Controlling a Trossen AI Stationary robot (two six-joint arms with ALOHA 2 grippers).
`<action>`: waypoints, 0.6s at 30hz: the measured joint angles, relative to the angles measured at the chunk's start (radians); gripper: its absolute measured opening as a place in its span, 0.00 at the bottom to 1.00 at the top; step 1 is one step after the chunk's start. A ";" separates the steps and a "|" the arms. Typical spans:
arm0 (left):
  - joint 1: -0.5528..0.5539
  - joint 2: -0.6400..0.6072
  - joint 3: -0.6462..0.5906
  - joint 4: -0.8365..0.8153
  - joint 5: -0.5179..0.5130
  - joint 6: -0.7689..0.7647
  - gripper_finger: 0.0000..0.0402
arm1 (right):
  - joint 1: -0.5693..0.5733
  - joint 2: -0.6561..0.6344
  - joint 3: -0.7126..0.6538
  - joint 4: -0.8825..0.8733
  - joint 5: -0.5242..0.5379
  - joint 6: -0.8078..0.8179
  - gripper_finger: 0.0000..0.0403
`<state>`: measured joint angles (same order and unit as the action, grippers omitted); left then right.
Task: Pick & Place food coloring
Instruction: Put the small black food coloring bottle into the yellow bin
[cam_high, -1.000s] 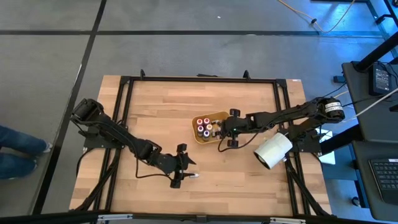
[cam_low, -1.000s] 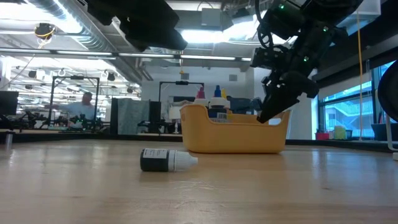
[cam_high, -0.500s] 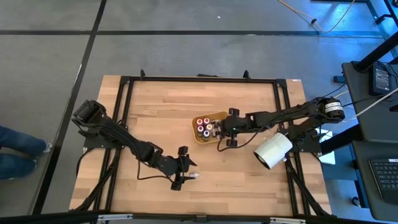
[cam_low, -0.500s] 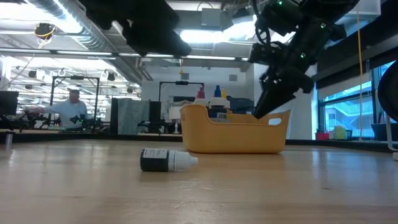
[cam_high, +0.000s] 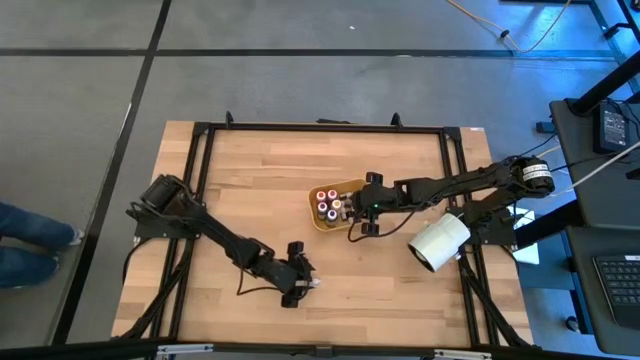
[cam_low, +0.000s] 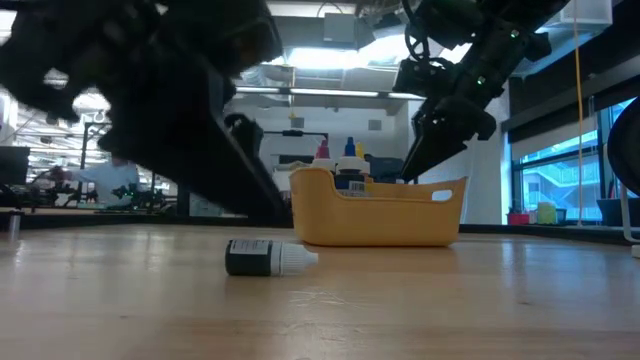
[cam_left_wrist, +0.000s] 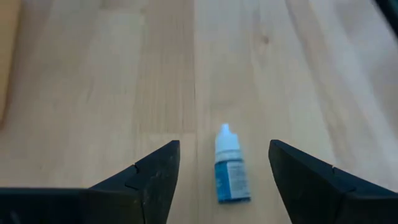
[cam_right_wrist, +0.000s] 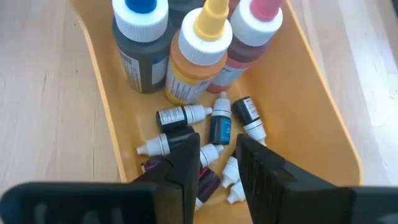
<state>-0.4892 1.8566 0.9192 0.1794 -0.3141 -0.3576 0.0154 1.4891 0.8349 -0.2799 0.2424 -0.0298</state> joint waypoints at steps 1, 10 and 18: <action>0.000 0.008 0.000 -0.002 0.000 0.000 0.59 | 0.000 0.000 0.000 0.000 0.000 0.000 0.27; -0.001 0.071 0.000 0.002 -0.010 -0.032 0.50 | 0.000 0.000 0.000 0.000 0.000 0.001 0.27; 0.000 0.069 0.000 0.001 -0.011 -0.016 0.30 | 0.000 0.000 0.000 0.030 0.000 0.023 0.27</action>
<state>-0.4892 1.9259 0.9192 0.1806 -0.3248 -0.3741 0.0154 1.4895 0.8349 -0.2502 0.2424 -0.0069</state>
